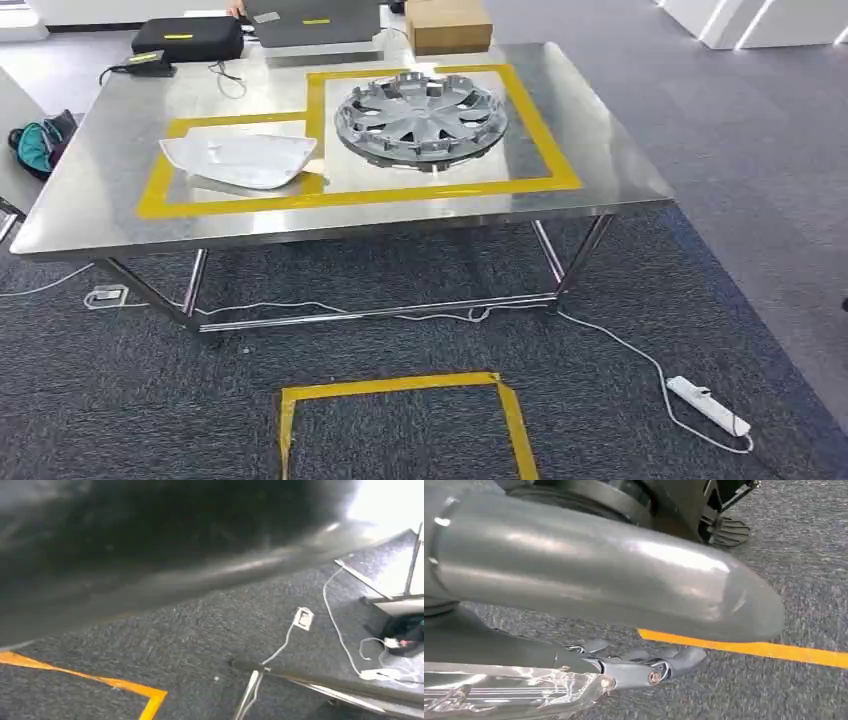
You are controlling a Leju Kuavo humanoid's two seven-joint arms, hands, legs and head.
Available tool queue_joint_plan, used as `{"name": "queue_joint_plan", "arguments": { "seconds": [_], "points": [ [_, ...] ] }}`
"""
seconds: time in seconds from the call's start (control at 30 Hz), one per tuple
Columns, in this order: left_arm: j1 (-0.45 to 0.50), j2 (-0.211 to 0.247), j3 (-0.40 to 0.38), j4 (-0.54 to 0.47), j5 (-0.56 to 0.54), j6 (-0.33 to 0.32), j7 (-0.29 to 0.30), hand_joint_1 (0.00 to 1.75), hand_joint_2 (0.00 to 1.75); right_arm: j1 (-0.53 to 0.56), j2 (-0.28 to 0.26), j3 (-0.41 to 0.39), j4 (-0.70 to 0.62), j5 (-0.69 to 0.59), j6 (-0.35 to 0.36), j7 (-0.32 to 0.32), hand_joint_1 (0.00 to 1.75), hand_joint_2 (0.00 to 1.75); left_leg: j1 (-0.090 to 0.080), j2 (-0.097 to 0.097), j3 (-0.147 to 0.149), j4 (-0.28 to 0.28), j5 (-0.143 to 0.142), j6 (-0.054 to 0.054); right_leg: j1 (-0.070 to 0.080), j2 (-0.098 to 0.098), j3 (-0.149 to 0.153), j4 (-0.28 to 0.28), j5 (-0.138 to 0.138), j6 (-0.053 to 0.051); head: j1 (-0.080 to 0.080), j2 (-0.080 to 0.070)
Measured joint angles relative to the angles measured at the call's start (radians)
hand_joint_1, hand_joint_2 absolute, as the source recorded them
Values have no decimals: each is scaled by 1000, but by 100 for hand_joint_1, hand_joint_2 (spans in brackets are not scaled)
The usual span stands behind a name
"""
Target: Take the parts from the cabinet and place them on the table.
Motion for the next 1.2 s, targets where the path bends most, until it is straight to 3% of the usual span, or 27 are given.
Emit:
{"name": "queue_joint_plan", "arguments": {
  "seconds": [0.07,0.1,0.17,0.2,0.23,0.3,0.33,0.37,0.4,0.43,0.47,0.53,0.57,0.6,0.67,0.7,0.73,0.8,0.83,0.87,0.9,0.93,1.0,1.07,1.1,1.13,1.2],
  "points": [
    [6,1,-10,4,-8,21,0,0,0,9,10,-16,-7,22,25,4,0,0,3,-4,-12,6,3,-12,-7,-7,-21,-3,26,-18,5,0],
    [11,0,-16,11,-2,30,8,0,0,14,16,-31,-26,36,42,15,0,0,3,-5,-25,33,-65,-20,-6,-7,-38,-3,39,-27,2,0],
    [14,-1,-31,31,53,31,49,0,0,31,30,-56,-64,64,78,23,0,0,8,-5,-56,170,-200,-32,-6,-7,-71,-2,66,-30,-5,0],
    [17,-1,-43,45,92,30,72,0,0,34,37,-71,-77,80,96,24,0,0,10,-6,-68,243,-237,-35,-6,-9,-88,-1,79,-29,-6,0],
    [18,-2,-56,62,126,30,91,0,0,34,42,-87,-84,97,110,24,0,0,10,-5,-70,298,-244,-37,-6,-10,-106,1,92,-28,-5,0],
    [20,-2,-82,97,172,36,136,0,0,32,52,-115,-92,124,123,10,0,0,13,-5,-30,293,-173,-40,-7,-11,-137,11,115,-22,-6,0],
    [20,-2,-95,122,177,48,168,0,0,28,54,-128,-92,137,126,-3,0,0,14,-5,13,241,-131,-40,-9,-10,-156,20,125,-18,-5,0],
    [18,-1,-111,157,161,63,188,0,0,21,55,-143,-90,153,125,-21,0,0,17,-5,79,151,-113,-41,-11,-8,-176,31,133,-11,-6,0],
    [15,-1,-124,193,133,68,179,0,0,12,55,-160,-83,169,120,-44,0,0,20,-5,144,63,-133,-41,-10,-7,-189,41,139,-5,-7,0],
    [9,0,-132,239,107,67,165,0,0,0,55,-178,-68,182,114,-65,0,0,17,-7,183,-11,-157,-33,-6,-6,-202,55,144,1,-5,0],
    [2,2,-134,276,73,59,150,0,0,-15,55,-197,-50,194,110,-79,0,0,15,-7,174,-19,-169,-17,-4,-8,-208,59,154,7,-4,0],
    [-3,2,-134,329,15,42,137,0,0,-32,55,-229,-30,213,108,-91,0,0,9,-8,164,-10,-161,-2,-8,-9,-210,51,172,14,-4,0],
    [-5,2,-132,353,-10,34,134,0,0,-33,56,-246,-22,223,109,-95,0,0,13,-5,155,-12,-149,14,-13,-8,-215,54,174,21,-4,0],
    [-9,2,-130,369,-21,31,133,0,0,-32,56,-258,-18,229,109,-95,0,0,12,-4,145,-12,-139,20,-15,-4,-224,72,136,28,-3,0],
    [-13,3,-129,396,-32,28,132,0,0,-34,60,-278,-8,235,111,-96,0,0,11,-5,120,-11,-117,30,-14,-3,-266,205,4,35,1,0],
    [-14,4,-129,408,-34,28,132,0,0,-39,60,-284,-4,235,111,-96,0,0,9,-4,105,-11,-106,30,-14,-3,-285,284,-39,36,1,0],
    [-16,5,-129,419,-35,26,132,0,0,-45,61,-293,1,236,111,-97,0,0,8,-4,89,-9,-94,30,-14,-3,-296,348,-58,36,1,0],
    [-18,5,-129,433,-35,21,132,0,0,-49,61,-302,5,239,112,-97,0,0,5,-5,59,-9,-74,28,-13,-3,-256,349,-6,31,1,0],
    [-20,5,-127,438,-33,15,134,0,0,-50,61,-306,6,244,115,-97,0,0,4,-7,49,-8,-66,27,-13,-2,-216,302,27,26,1,0],
    [-22,6,-123,445,-38,3,131,0,0,-52,61,-313,7,256,121,-100,0,0,2,-14,37,-8,-56,23,-12,4,-142,203,58,17,1,0],
    [-24,5,-122,447,-55,-5,122,0,0,-57,61,-321,7,267,126,-102,0,0,3,-19,34,-7,-47,19,-11,28,-70,107,51,9,0,0],
    [-24,5,-121,449,-80,-11,110,0,0,-61,63,-329,8,281,129,-107,0,0,-3,-23,26,-5,-42,13,-9,51,-2,20,19,3,1,0],
    [-35,8,-113,455,-118,-29,95,0,0,-68,69,-350,12,305,139,-120,0,0,-1,-28,21,-6,-23,3,-7,39,-20,4,14,6,0,0],
    [-37,11,-99,464,-133,-40,86,0,0,-71,76,-370,19,321,145,-131,0,0,1,-38,12,-5,-14,-9,-10,23,-28,2,27,-9,1,0],
    [-37,11,-90,468,-139,-42,80,0,0,-76,77,-379,21,326,146,-135,0,0,4,-32,4,11,-37,-14,-12,11,-33,2,33,-16,-1,0],
    [-42,11,-79,473,-141,-45,77,0,0,-78,79,-391,22,331,147,-141,0,0,4,-25,-14,59,-88,-20,-12,6,-40,2,38,-24,-8,0],
    [-53,13,-62,483,-153,-50,70,0,0,-81,81,-409,27,340,150,-143,0,0,7,-24,-74,220,-187,-31,-12,-15,-54,3,47,-26,-10,0]
  ]
}}
